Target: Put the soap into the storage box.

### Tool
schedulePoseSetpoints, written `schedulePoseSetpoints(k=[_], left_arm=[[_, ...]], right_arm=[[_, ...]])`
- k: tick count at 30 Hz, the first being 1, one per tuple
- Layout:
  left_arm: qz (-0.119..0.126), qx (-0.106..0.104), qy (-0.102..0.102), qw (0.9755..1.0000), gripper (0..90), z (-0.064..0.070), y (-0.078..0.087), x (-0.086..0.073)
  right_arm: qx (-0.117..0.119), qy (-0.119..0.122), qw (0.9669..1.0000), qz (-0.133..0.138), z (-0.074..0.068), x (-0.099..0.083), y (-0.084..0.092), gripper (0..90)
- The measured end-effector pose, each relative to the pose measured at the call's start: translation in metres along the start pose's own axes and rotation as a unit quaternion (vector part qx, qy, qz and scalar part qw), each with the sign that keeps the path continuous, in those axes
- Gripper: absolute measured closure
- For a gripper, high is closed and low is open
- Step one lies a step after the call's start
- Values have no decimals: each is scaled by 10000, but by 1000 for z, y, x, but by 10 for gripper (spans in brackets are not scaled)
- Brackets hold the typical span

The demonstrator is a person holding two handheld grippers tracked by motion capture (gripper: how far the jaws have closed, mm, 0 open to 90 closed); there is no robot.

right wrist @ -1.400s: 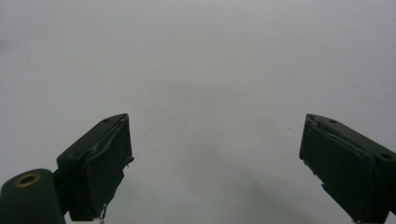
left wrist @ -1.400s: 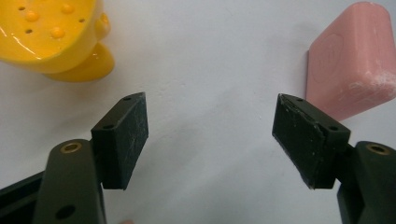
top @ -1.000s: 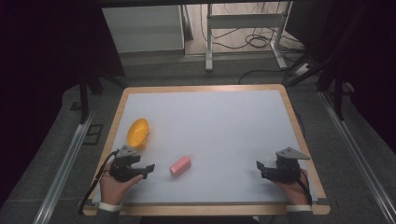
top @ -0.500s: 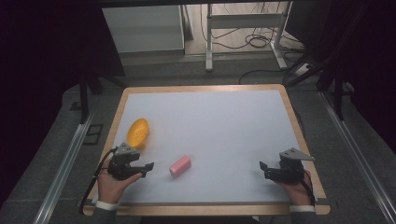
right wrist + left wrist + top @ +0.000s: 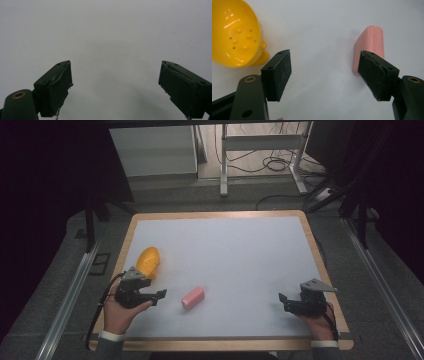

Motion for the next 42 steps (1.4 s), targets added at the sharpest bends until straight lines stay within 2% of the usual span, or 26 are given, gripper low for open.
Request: schedulePoseSetpoints(k=[23, 30, 33, 42], left_arm=[[-236, -253, -305, 9989, 272, 21, -3, 23], [-360, -303, -450, 9979, 271, 33, -13, 27], [-442, -217, -519, 9974, 272, 35, -17, 27], [-564, -373, -558, 9961, 271, 44, -29, 24]], right_arm=[[-72, 33, 10000, -2, 2, -2, 4, 112], [-90, 40, 10000, -9, 1, -2, 3, 112], [-85, 44, 10000, -11, 1, -2, 3, 112], [-111, 73, 9999, -64, 0, -4, 2, 113]])
Point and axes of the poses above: each handheld gripper's, and its own axes: y roughly backward along the jaws, x roughly out of its top, z roughly to its right, the point moved 6 cm from there along -y, roughly forward along the jaws, and after that the axes turned 1 degree about -z, right-handed, at the moved point
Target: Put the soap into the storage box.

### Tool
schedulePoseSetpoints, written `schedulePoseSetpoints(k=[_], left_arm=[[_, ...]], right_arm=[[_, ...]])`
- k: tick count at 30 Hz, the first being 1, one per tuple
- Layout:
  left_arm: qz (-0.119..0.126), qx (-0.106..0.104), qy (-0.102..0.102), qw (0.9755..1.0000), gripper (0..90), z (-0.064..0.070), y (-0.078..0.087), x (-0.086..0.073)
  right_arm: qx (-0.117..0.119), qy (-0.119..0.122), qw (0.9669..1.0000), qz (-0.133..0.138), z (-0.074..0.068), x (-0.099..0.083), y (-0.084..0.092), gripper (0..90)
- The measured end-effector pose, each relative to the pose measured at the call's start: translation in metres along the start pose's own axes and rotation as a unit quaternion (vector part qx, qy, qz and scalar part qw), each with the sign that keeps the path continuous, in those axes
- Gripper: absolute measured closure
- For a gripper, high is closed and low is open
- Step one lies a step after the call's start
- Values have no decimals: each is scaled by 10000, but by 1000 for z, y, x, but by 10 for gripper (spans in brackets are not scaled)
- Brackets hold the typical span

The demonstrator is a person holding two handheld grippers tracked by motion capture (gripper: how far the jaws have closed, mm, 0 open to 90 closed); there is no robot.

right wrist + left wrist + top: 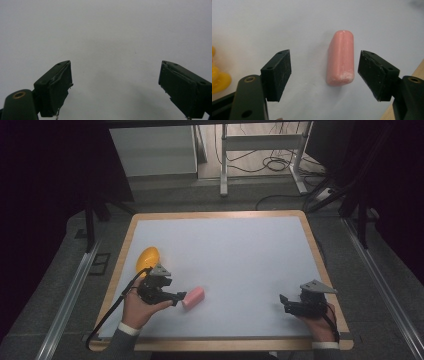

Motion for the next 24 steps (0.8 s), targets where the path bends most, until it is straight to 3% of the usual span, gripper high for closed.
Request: schedulePoseSetpoints(k=[4, 10, 17, 20, 24], left_arm=[[-149, 111, -84, 9998, 271, 4, -9, -1], [-244, -38, -198, 9995, 271, 16, -20, 3], [-367, -77, -137, 9992, 283, 20, -29, 3], [-448, 9, -119, 9989, 296, 20, -34, 2], [-539, -63, -90, 9985, 314, 22, -42, 1]], right_arm=[[-11, 16, 10000, -13, 0, 0, 0, 112], [-59, 40, 10000, -62, 0, -2, -2, 112], [-58, 33, 10000, -59, 1, -2, -2, 113], [-68, 21, 10000, -61, 1, -2, -2, 112], [-86, 26, 9999, -79, 1, -3, -2, 112]])
Point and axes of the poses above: each handheld gripper's, and its own axes: y roughly backward along the jaws, x roughly out of its top, z roughly to its right, the point moved 6 cm from there along -y, roughly forward along the jaws, and after that the axes turned 1 degree about -z, right-handed, at the moved point
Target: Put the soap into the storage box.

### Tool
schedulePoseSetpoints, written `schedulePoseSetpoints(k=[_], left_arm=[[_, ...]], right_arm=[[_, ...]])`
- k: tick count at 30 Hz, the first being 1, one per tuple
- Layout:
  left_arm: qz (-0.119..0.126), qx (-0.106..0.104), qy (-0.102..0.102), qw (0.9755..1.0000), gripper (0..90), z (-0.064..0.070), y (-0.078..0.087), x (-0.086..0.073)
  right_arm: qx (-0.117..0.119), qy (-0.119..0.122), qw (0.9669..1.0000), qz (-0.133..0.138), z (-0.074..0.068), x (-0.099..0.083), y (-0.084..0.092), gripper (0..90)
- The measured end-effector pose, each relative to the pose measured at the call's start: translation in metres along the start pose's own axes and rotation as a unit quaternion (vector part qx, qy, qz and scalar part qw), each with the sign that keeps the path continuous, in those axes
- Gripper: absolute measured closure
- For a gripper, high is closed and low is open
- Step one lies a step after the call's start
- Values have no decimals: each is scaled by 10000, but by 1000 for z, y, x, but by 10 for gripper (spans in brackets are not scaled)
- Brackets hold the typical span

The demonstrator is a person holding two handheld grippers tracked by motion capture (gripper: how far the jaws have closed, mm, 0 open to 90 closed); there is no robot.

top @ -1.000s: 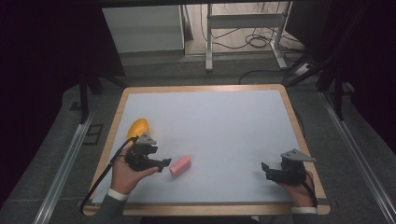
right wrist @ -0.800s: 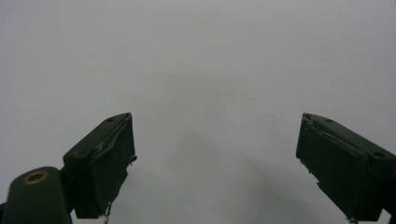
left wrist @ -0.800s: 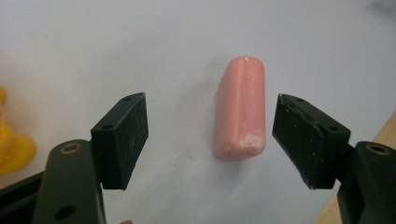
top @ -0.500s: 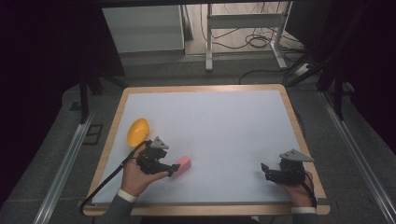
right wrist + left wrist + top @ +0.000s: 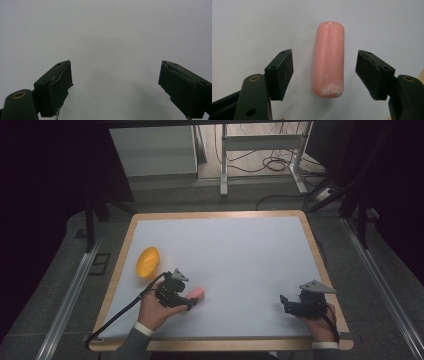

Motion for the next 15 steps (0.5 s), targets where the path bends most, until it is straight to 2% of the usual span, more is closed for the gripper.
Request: schedulePoseSetpoints(k=[15], left_arm=[[-231, -74, 69, 9997, 438, 5, -18, -4]], right_arm=[[-30, 17, 10000, -26, 1, -1, -1, 112]])
Point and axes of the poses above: each handheld gripper's, and its own axes: y roughly backward along the jaws, x roughly out of its top, z roughly to its right, the point moved 6 cm from there along -y, roughly forward along the jaws, and after that the axes turned 1 degree about -z, right-handed, at the moved point
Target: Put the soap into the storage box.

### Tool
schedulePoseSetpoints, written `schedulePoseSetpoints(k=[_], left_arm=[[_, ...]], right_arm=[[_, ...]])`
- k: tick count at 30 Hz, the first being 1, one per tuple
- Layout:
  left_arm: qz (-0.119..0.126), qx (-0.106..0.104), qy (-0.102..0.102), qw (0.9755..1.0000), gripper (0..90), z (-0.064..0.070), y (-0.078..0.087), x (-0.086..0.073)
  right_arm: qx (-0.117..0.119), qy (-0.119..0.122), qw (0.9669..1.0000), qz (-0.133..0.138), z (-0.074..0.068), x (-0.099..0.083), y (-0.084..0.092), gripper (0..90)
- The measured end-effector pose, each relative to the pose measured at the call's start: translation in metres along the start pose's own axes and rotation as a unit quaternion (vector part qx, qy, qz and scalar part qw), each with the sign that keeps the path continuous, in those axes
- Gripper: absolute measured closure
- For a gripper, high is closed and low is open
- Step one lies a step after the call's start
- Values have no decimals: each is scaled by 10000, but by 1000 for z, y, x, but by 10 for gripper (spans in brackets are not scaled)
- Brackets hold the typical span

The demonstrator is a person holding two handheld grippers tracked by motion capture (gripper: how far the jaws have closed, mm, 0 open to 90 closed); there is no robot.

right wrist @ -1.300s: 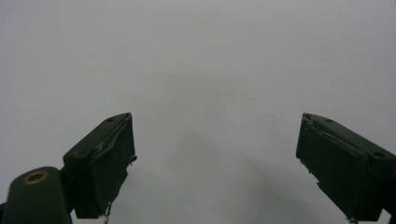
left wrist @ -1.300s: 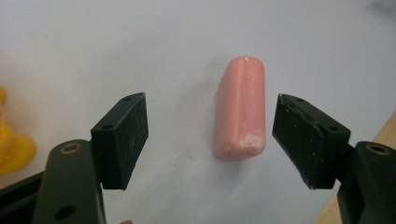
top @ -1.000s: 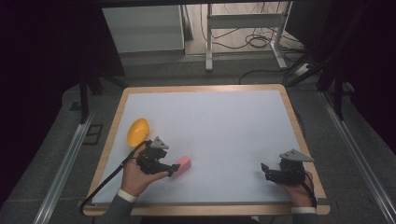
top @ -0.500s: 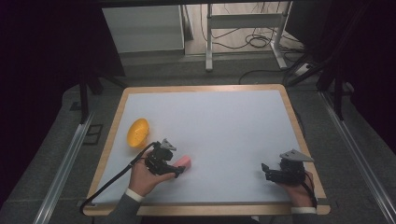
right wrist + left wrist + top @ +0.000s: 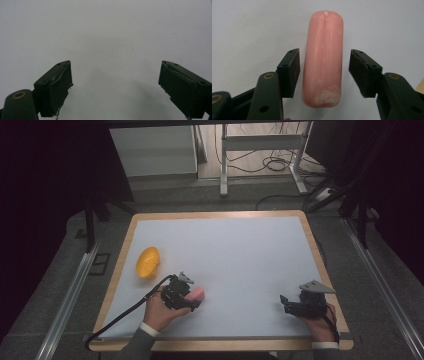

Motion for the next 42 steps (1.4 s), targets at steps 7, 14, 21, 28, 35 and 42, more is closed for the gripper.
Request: schedulePoseSetpoints(k=[7, 14, 21, 28, 35, 42], left_arm=[[-43, 76, 22, 10000, 502, 0, -4, -2], [-45, 186, 51, 9998, 582, -1, -8, -2], [-35, 202, -5, 9998, 596, 0, -8, -3], [98, 191, 37, 9998, 598, -4, -1, 0], [258, 194, 105, 9994, 599, -11, 12, 2], [388, 234, 207, 9988, 600, -22, 25, -1]], right_arm=[[-27, -2, 10000, 18, 1, 0, 1, 113], [-29, 13, 10000, 4, 0, 0, 1, 113], [-41, 13, 10000, 13, 1, 0, 1, 113], [-60, 11, 10000, 18, 1, 0, 1, 113], [-79, -2, 10000, 15, 2, 0, 1, 114], [-93, 3, 10000, -2, 2, 0, 1, 114]])
Point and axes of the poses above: each handheld gripper's, and its own axes: y roughly backward along the jaws, x roughly out of its top, z roughly to its right, the point moved 6 cm from there along -y, roughly forward along the jaws, and after that the axes turned 1 degree about -z, right-handed, at the moved point
